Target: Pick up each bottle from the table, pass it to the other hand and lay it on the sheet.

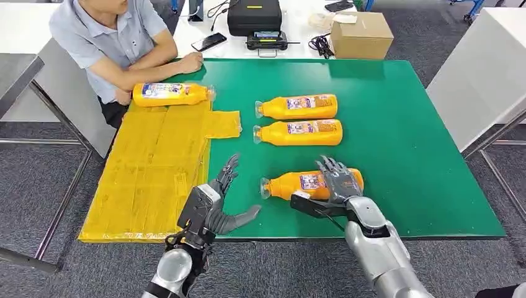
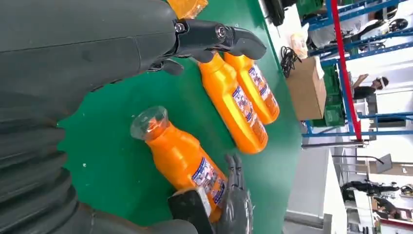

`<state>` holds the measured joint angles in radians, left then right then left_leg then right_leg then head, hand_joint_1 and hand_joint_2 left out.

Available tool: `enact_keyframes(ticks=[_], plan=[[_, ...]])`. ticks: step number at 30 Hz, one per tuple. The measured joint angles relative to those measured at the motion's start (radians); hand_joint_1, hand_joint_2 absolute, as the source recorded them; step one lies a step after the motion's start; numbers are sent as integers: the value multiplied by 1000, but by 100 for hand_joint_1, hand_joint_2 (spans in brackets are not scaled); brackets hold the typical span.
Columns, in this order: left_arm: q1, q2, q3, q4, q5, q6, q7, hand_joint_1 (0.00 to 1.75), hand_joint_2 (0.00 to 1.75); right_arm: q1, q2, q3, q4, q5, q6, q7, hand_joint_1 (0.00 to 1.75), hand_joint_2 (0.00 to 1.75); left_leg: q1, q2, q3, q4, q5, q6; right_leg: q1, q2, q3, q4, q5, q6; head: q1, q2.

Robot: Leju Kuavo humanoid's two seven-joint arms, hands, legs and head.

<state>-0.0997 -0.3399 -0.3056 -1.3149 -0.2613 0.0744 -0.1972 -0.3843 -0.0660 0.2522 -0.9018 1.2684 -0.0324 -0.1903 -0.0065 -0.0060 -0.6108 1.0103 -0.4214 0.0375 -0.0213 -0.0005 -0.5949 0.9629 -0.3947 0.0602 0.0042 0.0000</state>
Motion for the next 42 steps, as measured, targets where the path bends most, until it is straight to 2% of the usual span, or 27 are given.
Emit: enact_keyframes(ticks=[18,19,20,21,22,26,27,29,30,36,42], plan=[[-6,0,0,12,0,-2,0,0,175,-69,-18,59,83,-3,27,23,0,175,0,1,5,0,0,0,0,0,4,0,2,-2,0,0],[-6,0,0,12,0,-2,0,0,175,-70,-18,59,84,-3,27,23,49,175,0,1,5,0,0,0,0,0,4,0,2,-2,0,0],[-6,0,0,12,0,-2,0,0,175,-71,-19,60,85,-3,27,23,150,175,0,1,5,0,0,0,0,0,4,0,2,-2,0,0],[-6,0,0,12,0,-2,0,0,175,-71,-19,60,87,-3,27,23,166,175,0,1,5,0,0,0,0,0,4,0,2,-2,0,0],[-6,0,0,12,0,-2,0,0,175,-71,-19,61,88,-3,31,23,175,175,0,1,5,0,0,0,0,0,4,0,2,-2,0,0],[-6,0,0,13,0,-3,0,0,175,-74,-26,74,101,-18,51,23,171,175,0,1,5,0,0,0,0,0,4,0,2,-2,0,0],[-7,0,0,13,0,-3,0,0,175,-79,-31,80,105,-26,59,22,175,175,0,1,5,0,0,0,0,0,4,0,2,-2,0,0],[-12,0,-1,19,0,-6,0,0,175,-89,-41,91,117,-45,70,16,166,175,0,-1,5,0,1,1,0,0,4,0,2,-2,0,0],[-13,0,-1,20,1,-6,0,0,175,-94,-45,95,122,-52,74,14,175,175,0,-1,5,0,1,1,0,0,4,-1,2,-2,0,0],[-28,0,-10,34,3,-10,0,0,175,-112,-74,109,148,-88,89,-13,175,175,0,-2,6,0,1,1,0,0,5,-1,2,-2,0,0],[-52,0,-34,63,34,-20,-3,0,175,-115,-131,114,169,-242,144,-116,175,175,-1,-2,7,0,1,1,0,0,8,-2,2,-2,0,0]])
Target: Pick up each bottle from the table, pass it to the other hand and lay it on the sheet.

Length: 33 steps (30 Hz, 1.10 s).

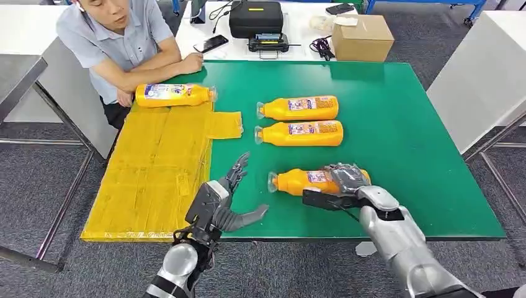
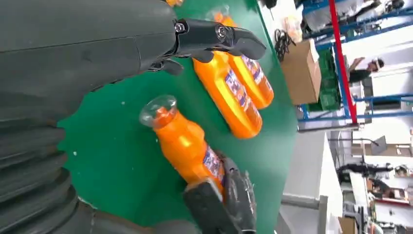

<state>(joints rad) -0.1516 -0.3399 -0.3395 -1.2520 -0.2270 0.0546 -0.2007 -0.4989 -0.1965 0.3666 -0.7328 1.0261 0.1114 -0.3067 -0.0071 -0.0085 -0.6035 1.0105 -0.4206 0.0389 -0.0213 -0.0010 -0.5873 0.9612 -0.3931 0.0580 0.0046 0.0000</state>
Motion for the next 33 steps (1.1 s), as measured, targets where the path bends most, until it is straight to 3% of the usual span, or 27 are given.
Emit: enact_keyframes(ticks=[9,14,22,33], plan=[[-16,0,-29,32,18,3,-4,0,175,3,-54,19,6,-138,3,-43,175,175,0,0,4,0,0,0,0,0,4,-1,0,0,0,0],[-19,0,-36,35,44,63,-11,0,175,35,-56,0,-28,-293,-3,-85,175,175,0,1,5,0,-1,0,0,0,5,-1,0,0,0,0],[-1,0,-19,21,236,219,-87,0,175,166,57,-133,-240,-513,29,-116,175,175,3,4,3,0,-2,-2,4,2,3,0,0,0,0,0],[10,2,16,103,525,76,-91,0,175,207,188,-173,-367,-585,118,-154,175,175,2,1,-7,0,0,-2,1,2,-6,1,0,0,0,0]])
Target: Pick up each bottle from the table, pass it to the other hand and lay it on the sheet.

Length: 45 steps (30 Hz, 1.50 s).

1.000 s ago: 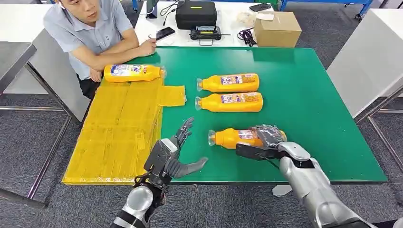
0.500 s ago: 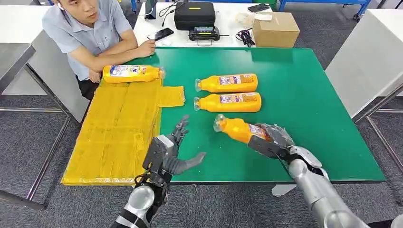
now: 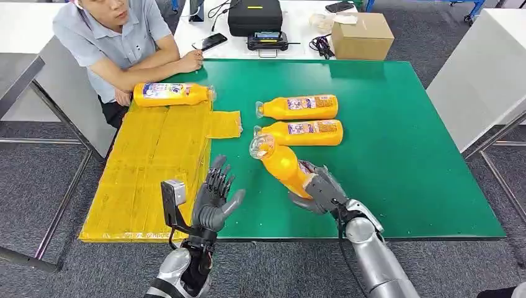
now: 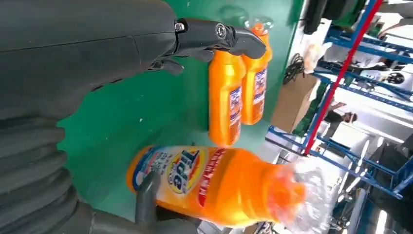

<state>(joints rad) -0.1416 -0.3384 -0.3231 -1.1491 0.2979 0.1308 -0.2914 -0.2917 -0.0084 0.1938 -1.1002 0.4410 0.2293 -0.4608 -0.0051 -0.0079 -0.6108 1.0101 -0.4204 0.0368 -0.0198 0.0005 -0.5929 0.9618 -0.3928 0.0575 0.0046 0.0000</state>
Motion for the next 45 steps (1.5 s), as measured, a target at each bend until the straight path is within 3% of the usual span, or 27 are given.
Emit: enact_keyframes(ticks=[14,32,45], plan=[[-31,0,-35,76,39,-143,-29,0,175,-61,34,47,99,-15,3,-34,175,175,0,0,-4,0,0,0,0,0,-4,0,0,0,0,0],[-119,-6,-39,196,39,-94,-86,0,175,-153,71,200,269,9,-23,-39,175,175,0,-1,-5,0,0,0,0,-1,-4,0,0,0,0,0],[-202,-13,-2,298,-24,-6,-117,0,175,-152,95,294,250,-5,-21,-26,175,175,0,-2,-5,0,0,0,0,-1,-4,1,0,0,1,0]])
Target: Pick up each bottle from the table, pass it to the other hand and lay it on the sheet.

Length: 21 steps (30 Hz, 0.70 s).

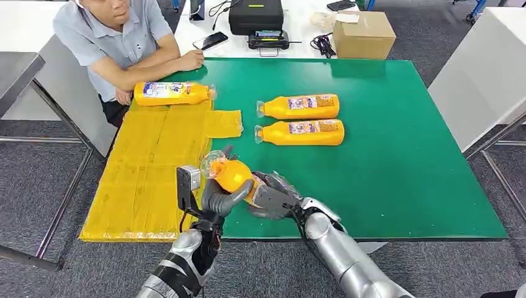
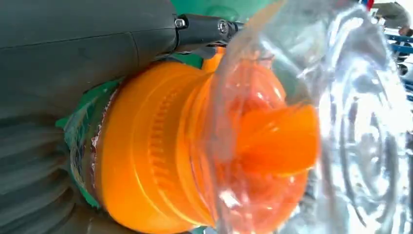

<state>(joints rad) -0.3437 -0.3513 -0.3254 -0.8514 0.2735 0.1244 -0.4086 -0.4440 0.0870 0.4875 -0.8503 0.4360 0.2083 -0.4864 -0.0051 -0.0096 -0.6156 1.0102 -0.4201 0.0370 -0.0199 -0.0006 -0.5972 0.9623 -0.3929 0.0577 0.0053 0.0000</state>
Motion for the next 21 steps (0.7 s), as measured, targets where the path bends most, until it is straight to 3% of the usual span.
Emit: enact_keyframes(ticks=[13,14,15,21], plan=[[-13,-3,11,30,0,1,-6,0,175,13,0,15,-15,-29,5,2,175,175,0,0,0,0,0,0,0,0,0,0,0,0,0,0],[-13,-3,12,30,0,1,-6,154,175,13,0,15,-15,-29,5,2,175,175,0,0,0,0,0,0,0,0,0,0,0,0,0,0],[-13,-3,12,31,0,1,-6,175,175,13,0,15,-15,-30,5,2,175,175,0,0,0,0,0,0,0,0,0,0,0,0,0,0],[-12,-6,15,31,12,-13,-9,175,175,13,3,15,-15,-60,10,5,175,175,0,0,0,0,0,0,0,0,0,0,0,0,0,0]])
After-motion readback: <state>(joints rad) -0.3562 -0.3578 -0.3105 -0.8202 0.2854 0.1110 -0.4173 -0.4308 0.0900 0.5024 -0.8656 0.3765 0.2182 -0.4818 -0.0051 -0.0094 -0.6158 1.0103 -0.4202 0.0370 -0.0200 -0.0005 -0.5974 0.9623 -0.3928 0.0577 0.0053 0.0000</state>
